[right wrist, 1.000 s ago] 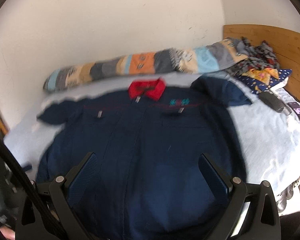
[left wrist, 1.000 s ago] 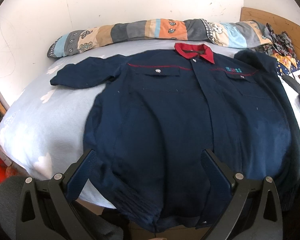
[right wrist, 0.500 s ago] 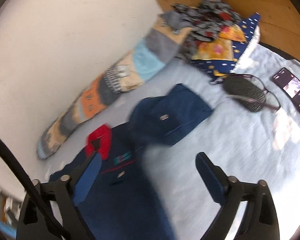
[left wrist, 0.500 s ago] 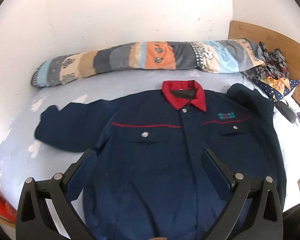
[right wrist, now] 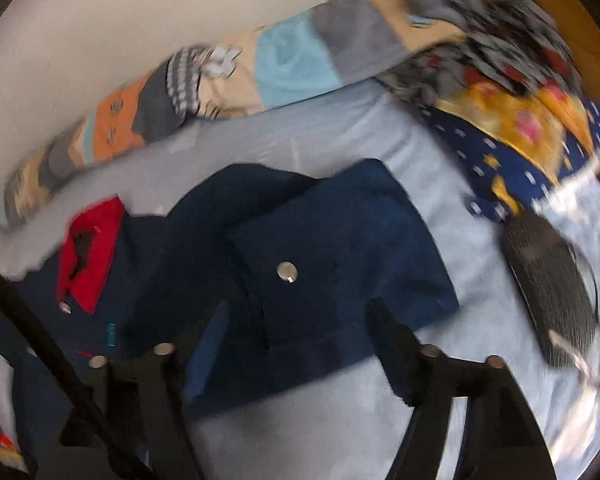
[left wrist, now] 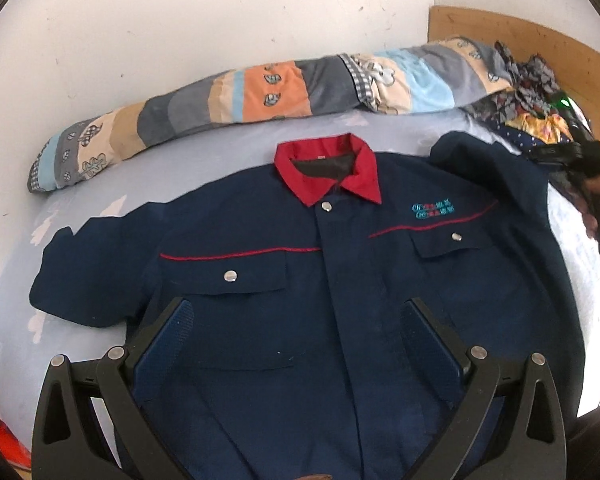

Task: Fold large clothes
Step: 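Move the right gripper to the jacket sleeve cuff and grasp it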

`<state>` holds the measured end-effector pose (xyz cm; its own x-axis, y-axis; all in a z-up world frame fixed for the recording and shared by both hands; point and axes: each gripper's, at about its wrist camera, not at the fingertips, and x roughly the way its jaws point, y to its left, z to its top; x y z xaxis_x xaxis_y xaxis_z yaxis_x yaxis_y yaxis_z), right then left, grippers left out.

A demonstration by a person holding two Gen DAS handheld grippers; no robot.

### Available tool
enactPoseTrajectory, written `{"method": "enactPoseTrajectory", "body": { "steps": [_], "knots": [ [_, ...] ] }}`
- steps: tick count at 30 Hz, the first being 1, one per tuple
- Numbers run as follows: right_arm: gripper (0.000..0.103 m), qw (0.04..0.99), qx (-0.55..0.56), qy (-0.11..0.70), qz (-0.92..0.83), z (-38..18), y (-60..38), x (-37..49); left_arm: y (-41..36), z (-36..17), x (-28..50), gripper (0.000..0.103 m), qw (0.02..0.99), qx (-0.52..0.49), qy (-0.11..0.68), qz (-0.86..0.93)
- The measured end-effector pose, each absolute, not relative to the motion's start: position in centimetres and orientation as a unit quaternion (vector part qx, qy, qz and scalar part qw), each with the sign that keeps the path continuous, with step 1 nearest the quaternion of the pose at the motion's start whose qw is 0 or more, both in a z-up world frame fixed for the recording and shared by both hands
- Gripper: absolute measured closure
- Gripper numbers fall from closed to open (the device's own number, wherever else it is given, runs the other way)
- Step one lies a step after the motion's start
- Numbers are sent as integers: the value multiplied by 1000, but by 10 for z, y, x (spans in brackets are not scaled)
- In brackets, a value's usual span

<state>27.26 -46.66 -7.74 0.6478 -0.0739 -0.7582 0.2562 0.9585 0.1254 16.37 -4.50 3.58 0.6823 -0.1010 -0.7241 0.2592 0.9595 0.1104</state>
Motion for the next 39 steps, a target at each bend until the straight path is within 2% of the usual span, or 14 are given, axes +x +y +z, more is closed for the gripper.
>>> {"method": "enactPoseTrajectory", "body": {
  "steps": [4, 8, 10, 11, 12, 13, 14, 21, 23, 26, 27, 34, 39],
  "knots": [
    [25, 885, 44, 452, -102, -97, -453, 311, -49, 31, 166, 0, 914, 123, 375, -94],
    [24, 859, -71, 490, -128, -131, -438, 344, -50, 27, 169, 0, 912, 124, 380, -93],
    [26, 863, -77, 482, -133, -136, -442, 347, -51, 26, 170, 0, 911, 126, 380, -94],
    [57, 865, -55, 480, -136, -133, -449, 346, -52, 25, 170, 0, 911, 131, 379, -92],
    [66, 865, -14, 482, -136, -130, -461, 343, -52, 25, 170, 0, 912, 134, 378, -89],
    [70, 870, 20, 473, -136, -126, -471, 337, -52, 24, 170, 0, 912, 136, 377, -89],
    [78, 875, 44, 462, -136, -123, -478, 331, -52, 24, 171, 0, 912, 136, 377, -89],
    [79, 907, 147, 379, -109, -76, -517, 281, -50, 26, 172, 0, 913, 127, 377, -89],
    [78, 909, 122, 386, -100, -67, -515, 280, -49, 26, 172, 0, 914, 126, 376, -88],
    [71, 911, 102, 393, -77, -66, -507, 280, -50, 27, 171, 0, 913, 133, 376, -87],
    [89, 913, 114, 386, -69, -66, -509, 278, -50, 27, 170, 0, 913, 135, 375, -86],
    [91, 924, 151, 340, -87, -39, -527, 258, -48, 30, 172, 0, 915, 128, 373, -82],
    [93, 927, 159, 330, -84, 7, -518, 247, -39, 40, 171, 0, 923, 116, 360, -75]
  ]
}}
